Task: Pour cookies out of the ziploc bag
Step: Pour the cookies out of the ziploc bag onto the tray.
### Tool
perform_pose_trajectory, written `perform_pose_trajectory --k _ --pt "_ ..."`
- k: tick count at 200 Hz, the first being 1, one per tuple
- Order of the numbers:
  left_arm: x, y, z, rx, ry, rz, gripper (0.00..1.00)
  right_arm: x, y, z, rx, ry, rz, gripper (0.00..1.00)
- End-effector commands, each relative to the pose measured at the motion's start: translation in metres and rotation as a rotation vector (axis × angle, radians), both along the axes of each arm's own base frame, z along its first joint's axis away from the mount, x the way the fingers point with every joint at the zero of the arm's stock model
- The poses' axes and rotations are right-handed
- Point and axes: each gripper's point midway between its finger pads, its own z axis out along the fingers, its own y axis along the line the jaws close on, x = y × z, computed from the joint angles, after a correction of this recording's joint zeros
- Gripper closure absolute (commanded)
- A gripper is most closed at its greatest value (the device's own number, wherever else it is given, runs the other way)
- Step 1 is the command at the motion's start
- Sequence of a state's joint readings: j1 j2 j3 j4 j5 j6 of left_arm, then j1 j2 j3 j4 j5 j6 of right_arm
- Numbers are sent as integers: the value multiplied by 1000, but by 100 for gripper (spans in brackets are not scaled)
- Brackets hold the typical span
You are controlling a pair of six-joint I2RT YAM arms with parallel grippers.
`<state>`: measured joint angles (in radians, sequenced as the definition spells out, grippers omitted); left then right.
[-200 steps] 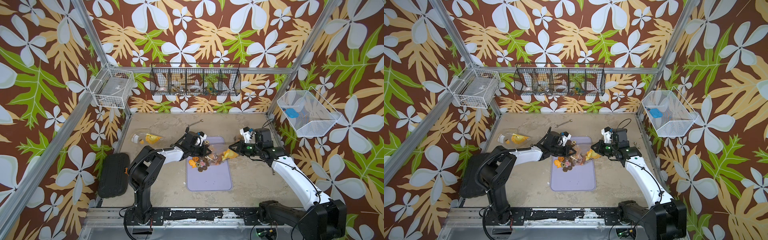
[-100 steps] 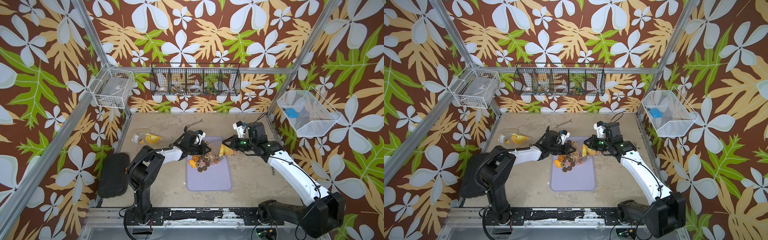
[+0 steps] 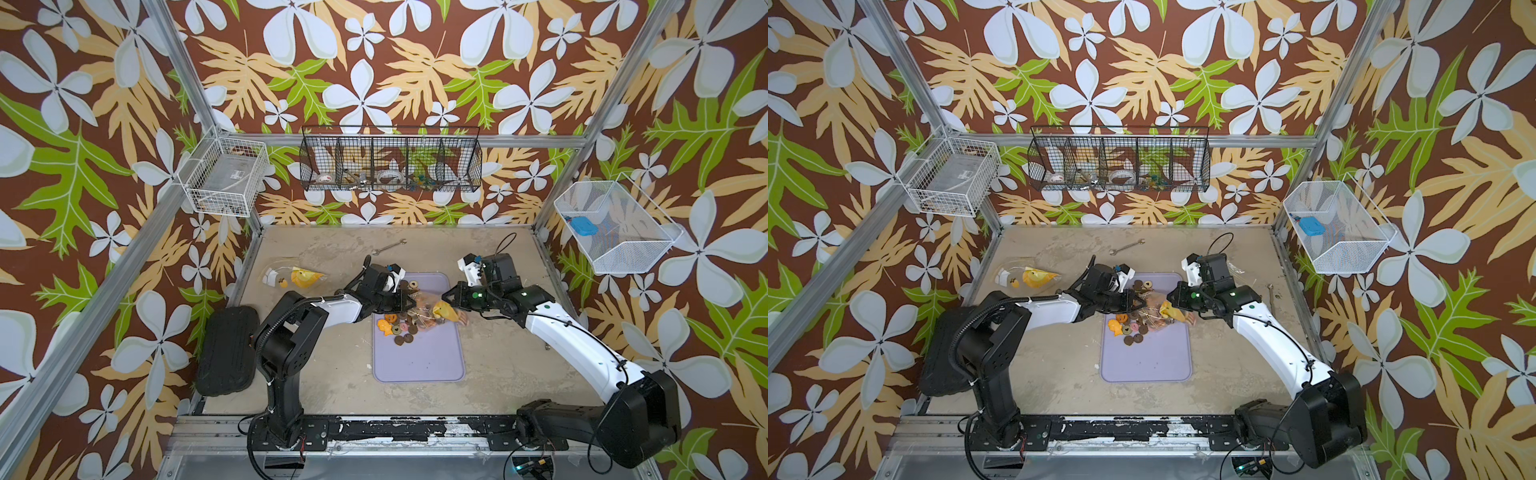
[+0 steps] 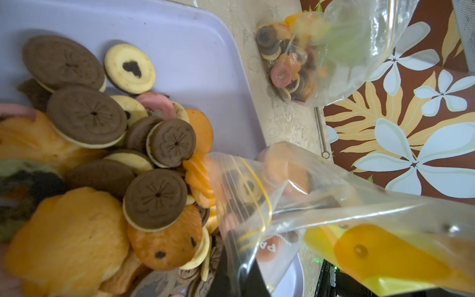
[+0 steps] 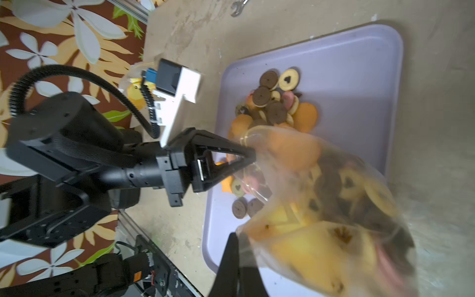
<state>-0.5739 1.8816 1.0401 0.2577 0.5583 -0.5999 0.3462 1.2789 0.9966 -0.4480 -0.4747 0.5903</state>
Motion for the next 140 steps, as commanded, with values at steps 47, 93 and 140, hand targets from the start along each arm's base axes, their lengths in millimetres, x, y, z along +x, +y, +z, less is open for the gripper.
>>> perform_pose_trajectory --k 47,93,140 --pt "7 -4 21 -21 -29 -8 100 -16 -60 -18 -100 -15 -111 66" --pt "7 -3 8 3 -6 -8 100 -46 -87 -27 -58 -46 -217 0" --pt "7 -2 6 10 -3 -8 100 -45 -89 -61 84 10 -262 0"
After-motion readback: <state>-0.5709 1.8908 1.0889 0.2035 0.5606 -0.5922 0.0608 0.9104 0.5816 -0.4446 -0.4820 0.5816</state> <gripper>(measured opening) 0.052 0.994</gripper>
